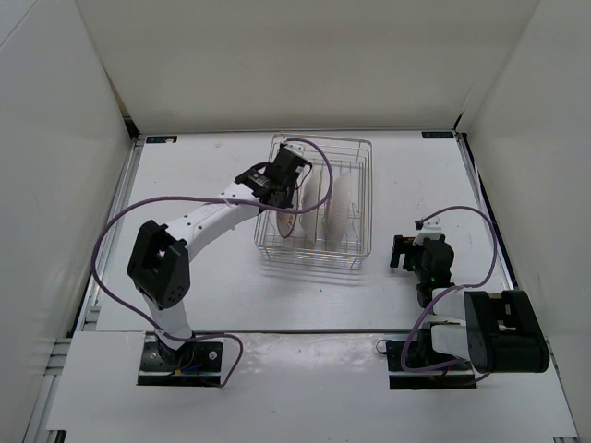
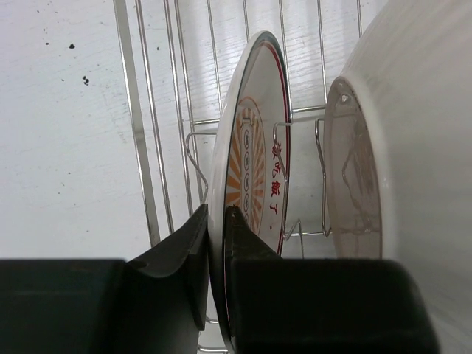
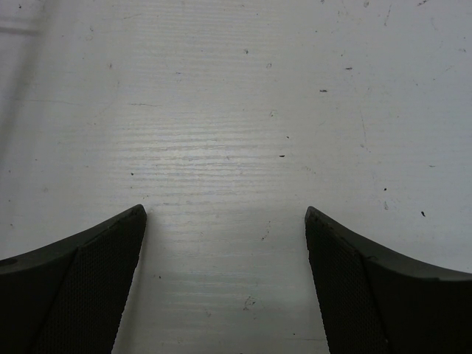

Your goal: Unload the plates from the dish rack

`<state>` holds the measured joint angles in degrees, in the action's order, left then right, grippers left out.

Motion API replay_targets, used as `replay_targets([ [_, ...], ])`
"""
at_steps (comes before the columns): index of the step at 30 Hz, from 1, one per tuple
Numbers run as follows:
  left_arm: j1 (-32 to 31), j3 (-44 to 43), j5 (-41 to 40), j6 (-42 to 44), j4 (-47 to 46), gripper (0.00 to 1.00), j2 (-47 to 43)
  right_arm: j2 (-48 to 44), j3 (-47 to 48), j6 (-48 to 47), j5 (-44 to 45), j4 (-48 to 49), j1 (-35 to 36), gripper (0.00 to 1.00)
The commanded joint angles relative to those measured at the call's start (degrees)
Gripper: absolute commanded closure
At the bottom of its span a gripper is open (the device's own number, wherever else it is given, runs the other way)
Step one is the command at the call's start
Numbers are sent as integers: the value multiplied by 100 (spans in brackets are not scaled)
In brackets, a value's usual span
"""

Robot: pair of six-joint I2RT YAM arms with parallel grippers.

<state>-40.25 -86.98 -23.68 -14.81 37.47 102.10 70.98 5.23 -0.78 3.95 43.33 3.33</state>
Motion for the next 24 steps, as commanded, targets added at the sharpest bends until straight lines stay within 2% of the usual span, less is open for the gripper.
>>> replay_targets([
  [1, 17, -179, -356, 66, 111, 89, -639, 4, 136, 7, 54, 114, 1, 10],
  [7, 26, 260, -514, 4, -450, 91, -1192, -5, 136, 7, 71, 114, -8, 10],
  [15, 26, 559, -655, -84, -715, 91, -2157, 4, 127, 7, 71, 114, -8, 10],
  [20, 0, 603, -735, -128, -374, 91, -2774, 4, 136, 7, 62, 114, -26, 10],
  [24, -18, 638, -148, -277, 136, 91, -3459, 30, 136, 7, 54, 123, 9, 10],
])
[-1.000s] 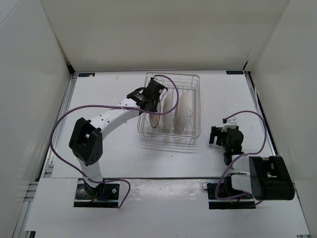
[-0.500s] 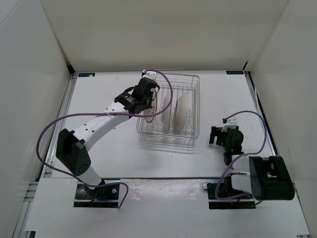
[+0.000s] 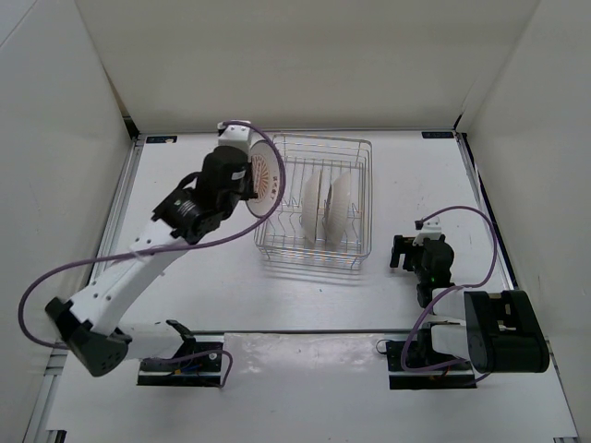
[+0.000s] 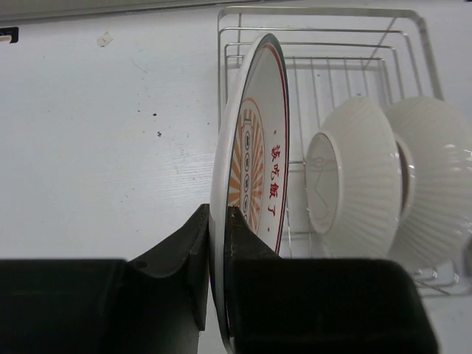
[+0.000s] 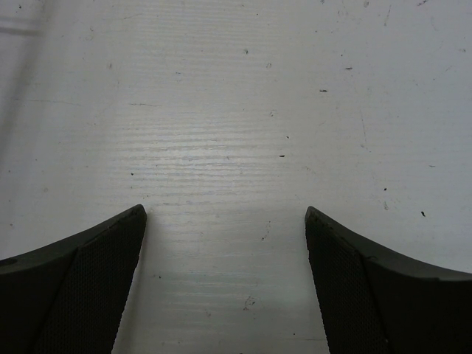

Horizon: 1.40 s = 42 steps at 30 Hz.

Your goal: Unload the plates from the dish rack

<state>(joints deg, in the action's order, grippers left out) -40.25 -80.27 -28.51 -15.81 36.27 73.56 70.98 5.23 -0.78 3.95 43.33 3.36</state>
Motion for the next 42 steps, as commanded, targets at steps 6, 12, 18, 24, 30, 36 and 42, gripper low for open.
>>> replay_targets([
  [6, -44, 775, 2198, -800, 970, 91, -1458, 21, 136, 16, 63, 114, -10, 10],
  [12, -27, 2276, 3877, -1607, 646, 91, -2265, 12, 127, 7, 54, 114, -10, 10],
  [18, -62, 3926, 4213, -2153, -260, 88, -3110, 12, 127, 7, 54, 114, -19, 10],
  [24, -80, 4905, 4443, -2321, -1218, 88, -2549, 21, 136, 25, 36, 114, -10, 10],
  [30, -88, 5135, 4381, -2286, -1957, 79, -1514, 12, 136, 25, 54, 114, -28, 10],
  [36, -88, 5100, 4284, -2374, -2229, 53, -800, 21, 127, 16, 36, 123, -19, 10],
  [42, -97, 4916, 4170, -2435, -2160, 0, -88, 12, 136, 16, 45, 114, -10, 10],
])
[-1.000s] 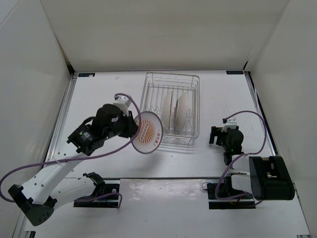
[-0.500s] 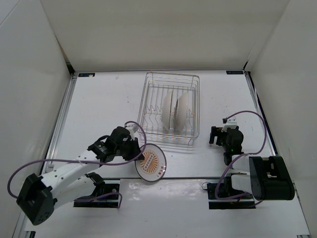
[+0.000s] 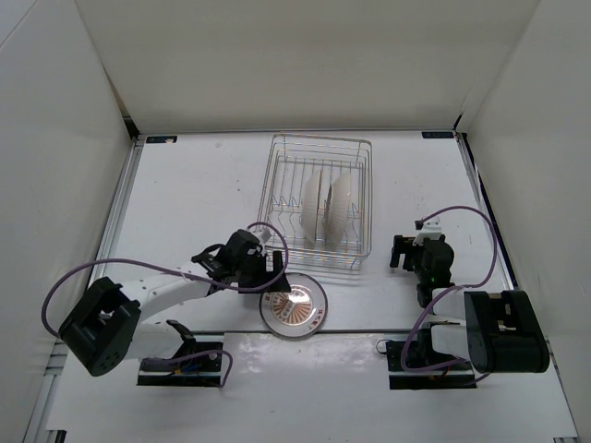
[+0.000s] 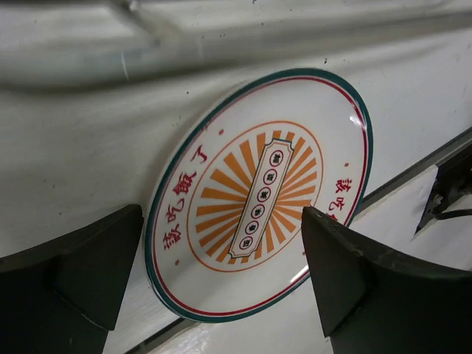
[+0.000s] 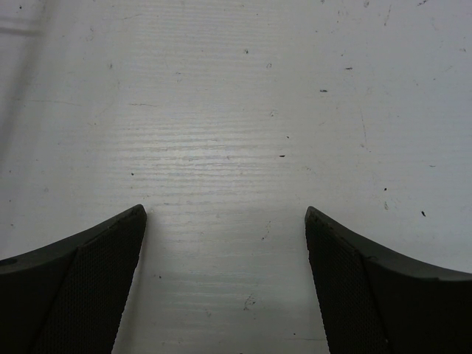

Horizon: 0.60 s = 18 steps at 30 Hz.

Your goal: Unload the plates from the dish rack

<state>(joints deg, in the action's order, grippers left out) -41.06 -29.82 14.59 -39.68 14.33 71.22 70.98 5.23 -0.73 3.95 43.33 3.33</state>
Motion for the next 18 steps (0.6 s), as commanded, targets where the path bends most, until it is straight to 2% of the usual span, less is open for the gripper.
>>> replay_targets([
  [1, -16, -181, -175, -5, 148, 0, 251, 12, 136, 20, 36, 123, -8, 10],
  [7, 1, -796, -1018, 285, 1150, 0, 331, 21, 136, 12, 71, 114, -26, 10],
  [18, -7, -2044, -2153, 1058, 2600, 0, -257, 21, 153, 12, 80, 70, 9, 10],
])
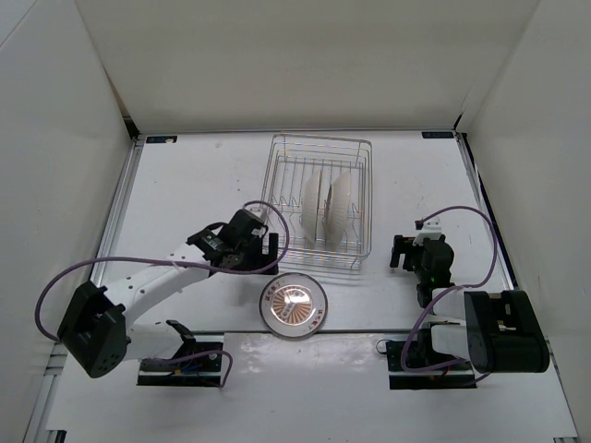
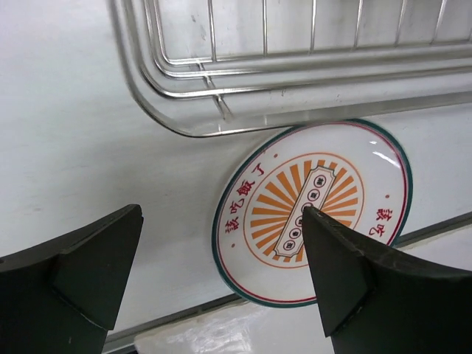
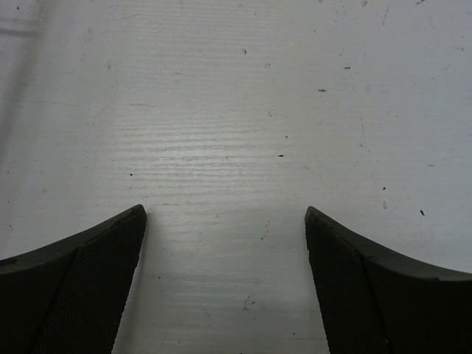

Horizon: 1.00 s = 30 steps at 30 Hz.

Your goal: Unload the plates from the dish rack

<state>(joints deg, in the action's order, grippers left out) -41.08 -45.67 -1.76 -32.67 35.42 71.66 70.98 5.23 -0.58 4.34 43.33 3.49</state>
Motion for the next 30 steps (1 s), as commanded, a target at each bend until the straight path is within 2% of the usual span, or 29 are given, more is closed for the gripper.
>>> replay_targets([
  [1, -31, -765, -797, 410, 745, 0, -371, 47, 171, 14, 6, 70, -23, 10],
  [3, -5, -917, -957, 612, 1185, 0, -599, -101, 136, 14, 84, 201, -23, 10],
  [4, -14, -1013, -1201, 751, 1369, 0, -687, -433, 362, 14, 215, -764, -23, 10],
  [6, -5, -1014, -1309, 927, 1529, 0, -1063, -848, 1501, 242, 559, -1858, -23, 10],
  [7, -23, -927, -1518, 972, 1642, 0, -1179, -962, 1794, 147, 394, -3290, -23, 10],
  [8, -23, -883, -1599, 964, 1748, 0, -1267, -972, 2502, 102, 340, -3801, -41, 10],
  [9, -14, -787, -1739, 894, 1784, 0, -1573, -963, 2848, -211, 122, -4745, -24, 10],
  [10, -14, -725, -1775, 876, 1828, 0, -1672, -911, 3783, -249, -80, -5512, -23, 10],
  [11, -23, -663, -1740, 824, 1941, 0, -1873, -806, 4044, -276, -274, -6024, -32, 10],
  [12, -23, -645, -1723, 832, 1969, 0, -1936, -779, 4238, -224, -798, -6203, -41, 17],
  [13, -23, -654, -1705, 832, 2073, 0, -2128, -761, 4623, -23, -942, -6310, -32, 25],
  [16, -5, -846, -1854, 972, 2573, 0, -2235, -683, 4863, 443, -1733, -6460, -24, 46],
  [17, -5, -1056, -2063, 1094, 2836, 0, -2244, -534, 5012, 479, -2274, -6669, -23, 58],
  [18, 3, -1119, -2135, 1113, 3065, 0, -2270, -306, 5196, 541, -2454, -6767, -6, 61],
  [21, 4, -1155, -2495, 1166, 3452, 0, -2358, 212, 5444, 770, -2912, -7188, -15, 61],
  [24, 4, -761, -2601, 1184, 3515, 0, -2577, 302, 5339, 402, -3044, -7225, 12, 61],
  [25, 4, -663, -2619, 1175, 3524, 0, -2630, 311, 5321, 366, -3218, -7242, -14, 55],
  [27, 4, -357, -2680, 1122, 3524, 0, -2815, 337, 5295, 278, -3351, -7356, 20, 48],
  [30, 3, -407, -2663, 1078, 3577, 0, -2894, 486, 5304, 278, -3554, -7400, 47, 46],
])
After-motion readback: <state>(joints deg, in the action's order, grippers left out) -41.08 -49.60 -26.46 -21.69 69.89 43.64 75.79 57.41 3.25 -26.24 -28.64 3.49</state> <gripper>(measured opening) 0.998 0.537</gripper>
